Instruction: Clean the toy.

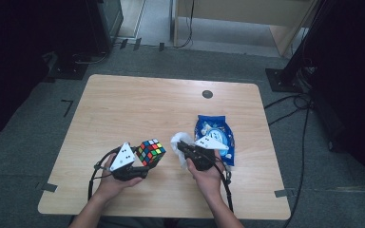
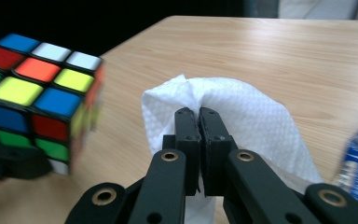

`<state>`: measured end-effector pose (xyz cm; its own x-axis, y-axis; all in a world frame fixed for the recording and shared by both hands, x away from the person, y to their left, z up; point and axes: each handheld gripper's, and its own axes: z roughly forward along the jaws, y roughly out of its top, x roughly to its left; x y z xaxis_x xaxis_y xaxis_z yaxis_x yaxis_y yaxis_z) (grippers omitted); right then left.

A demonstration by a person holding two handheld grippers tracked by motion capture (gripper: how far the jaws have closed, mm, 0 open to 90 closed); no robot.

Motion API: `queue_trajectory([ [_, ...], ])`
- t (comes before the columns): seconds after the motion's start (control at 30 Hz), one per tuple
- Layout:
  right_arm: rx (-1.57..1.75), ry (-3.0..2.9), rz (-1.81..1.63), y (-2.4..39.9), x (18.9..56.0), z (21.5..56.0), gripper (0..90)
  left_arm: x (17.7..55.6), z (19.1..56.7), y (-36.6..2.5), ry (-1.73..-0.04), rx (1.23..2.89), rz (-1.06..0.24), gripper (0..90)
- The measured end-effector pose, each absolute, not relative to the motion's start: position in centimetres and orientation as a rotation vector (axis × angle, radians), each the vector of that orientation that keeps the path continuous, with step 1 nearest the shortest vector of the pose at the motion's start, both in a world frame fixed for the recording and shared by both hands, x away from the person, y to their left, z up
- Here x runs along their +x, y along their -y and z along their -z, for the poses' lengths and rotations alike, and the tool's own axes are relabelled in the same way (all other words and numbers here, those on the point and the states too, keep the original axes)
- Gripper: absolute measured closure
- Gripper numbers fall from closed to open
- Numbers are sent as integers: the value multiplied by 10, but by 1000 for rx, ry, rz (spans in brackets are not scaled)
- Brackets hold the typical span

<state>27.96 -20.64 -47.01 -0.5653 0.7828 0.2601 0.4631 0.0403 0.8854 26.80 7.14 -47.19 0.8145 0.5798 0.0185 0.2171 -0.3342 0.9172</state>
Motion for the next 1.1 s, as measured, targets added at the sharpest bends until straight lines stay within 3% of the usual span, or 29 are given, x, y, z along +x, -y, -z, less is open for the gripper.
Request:
queue_trajectory([
  [0.1, 1275, -2017, -1538, 209, 282, 471, 836, 270, 473, -73, -614, 1911, -421, 340],
  [0.2, 1283, -1975, -1570, 209, 280, 468, 696, 270, 473, -72, -617, 1911, -427, 340],
  [0.23, 1267, -1937, -1602, 207, 277, 462, 599, 269, 473, -72, -616, 1913, -429, 340],
  [0.27, 1267, -1937, -1602, 207, 277, 462, 599, 269, 473, -72, -616, 1915, -430, 340],
  [0.3, 1253, -1913, -1612, 203, 273, 455, 536, 269, 473, -72, -616, 1915, -430, 340],
  [0.47, 1206, -1931, -1740, 191, 263, 441, 450, 269, 473, -69, -620, 1912, -434, 340],
  [0.53, 1181, -1986, -1819, 176, 256, 433, 361, 268, 474, -66, -618, 1918, -445, 339],
  [0.57, 1181, -1986, -1819, 176, 256, 433, 361, 267, 474, -64, -615, 1921, -448, 339],
  [0.6, 1199, -2022, -1826, 166, 254, 433, 288, 266, 475, -62, -611, 1922, -451, 340],
  [0.7, 1260, -2050, -1783, 158, 254, 437, 225, 263, 475, -57, -595, 1924, -466, 339],
  [0.77, 1322, -2075, -1736, 153, 255, 443, 215, 261, 474, -55, -586, 1922, -476, 340],
  [0.93, 1453, -2065, -1780, 153, 256, 451, 337, 259, 475, -52, -574, 1925, -490, 339],
  [1.1, 1514, -2049, -1806, 156, 255, 450, 347, 258, 474, -50, -570, 1912, -479, 337],
])
